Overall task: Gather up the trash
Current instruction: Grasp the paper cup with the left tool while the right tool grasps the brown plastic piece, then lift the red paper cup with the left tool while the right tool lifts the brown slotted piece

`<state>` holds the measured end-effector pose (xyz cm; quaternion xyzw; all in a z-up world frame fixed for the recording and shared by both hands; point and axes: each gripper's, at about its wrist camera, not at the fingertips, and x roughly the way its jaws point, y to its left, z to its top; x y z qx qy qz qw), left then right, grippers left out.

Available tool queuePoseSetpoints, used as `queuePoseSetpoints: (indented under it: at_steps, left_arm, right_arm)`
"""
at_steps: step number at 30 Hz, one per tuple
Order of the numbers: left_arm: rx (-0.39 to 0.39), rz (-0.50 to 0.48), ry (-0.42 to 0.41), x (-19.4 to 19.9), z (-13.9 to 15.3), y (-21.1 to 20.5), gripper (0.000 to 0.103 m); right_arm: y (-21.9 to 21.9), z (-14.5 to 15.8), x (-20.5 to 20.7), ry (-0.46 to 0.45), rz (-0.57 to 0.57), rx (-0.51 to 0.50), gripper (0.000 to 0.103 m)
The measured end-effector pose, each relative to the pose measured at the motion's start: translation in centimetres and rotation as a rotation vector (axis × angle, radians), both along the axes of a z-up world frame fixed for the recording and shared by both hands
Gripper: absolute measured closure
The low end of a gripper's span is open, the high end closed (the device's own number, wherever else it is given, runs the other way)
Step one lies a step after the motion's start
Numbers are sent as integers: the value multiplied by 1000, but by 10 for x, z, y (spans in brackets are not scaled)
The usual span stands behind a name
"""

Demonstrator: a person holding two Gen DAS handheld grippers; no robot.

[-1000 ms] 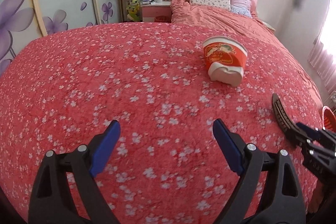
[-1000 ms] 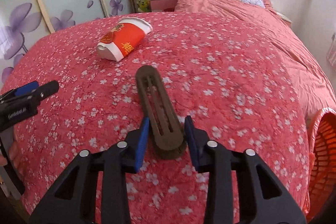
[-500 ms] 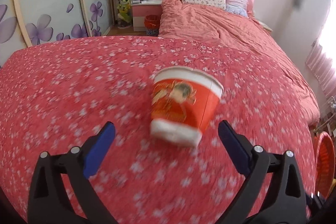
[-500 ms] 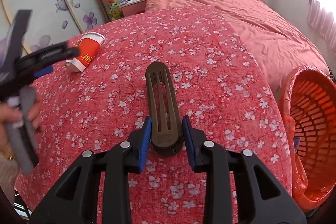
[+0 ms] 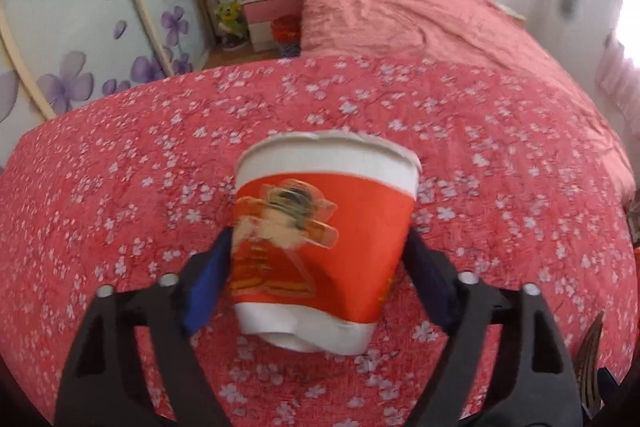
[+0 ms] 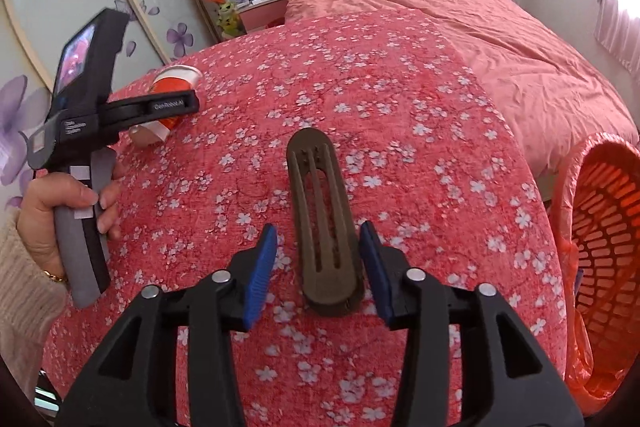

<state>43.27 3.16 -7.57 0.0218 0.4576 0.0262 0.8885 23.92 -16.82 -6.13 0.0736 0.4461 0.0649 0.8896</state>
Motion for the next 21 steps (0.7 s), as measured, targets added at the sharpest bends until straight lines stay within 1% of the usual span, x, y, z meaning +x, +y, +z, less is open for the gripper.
queuePoseSetpoints:
  at_steps: [2,3,4,5,7,9,11,14,16,18,21]
  left_arm:
    - [-2,-10,0,-4,0,3,26]
    - [-2,-18,-4,-9,0,5,26]
    - [-2,-25,-11,-18,2,8,26]
    - [-8,-33,-16,-27,2,11,26]
    - [-25,-46,-23,-52,5,19,26]
    - [-24,-51,-30,-79,6,26,26]
    - [-15,-65,-35,-107,8,30,26]
    - [17,-72,-64,-143,11,32,25]
    - [24,-61,-72,-157,11,34,23]
    - [24,-53,-73,-161,10,35,18]
    - [16,-41,-62,-162,7,36,18]
  right_arm:
    - [6,-1,0,-11,6,-43,60]
    - [7,-1,0,-15,7,-58,64]
    - [7,-1,-1,-17,5,-65,72]
    - [4,-1,-3,-19,5,-55,73]
    - [-2,-2,-11,-15,3,-27,73]
    - [-7,-2,-21,-20,9,-25,73]
    - [-8,-2,-31,-24,22,-29,73]
    - [-9,-2,-41,-30,23,-45,73]
    - [-9,-1,-36,-29,14,-46,71]
    - [-6,0,-32,-26,0,-41,69]
    - [-1,3,-28,-31,-7,-55,66]
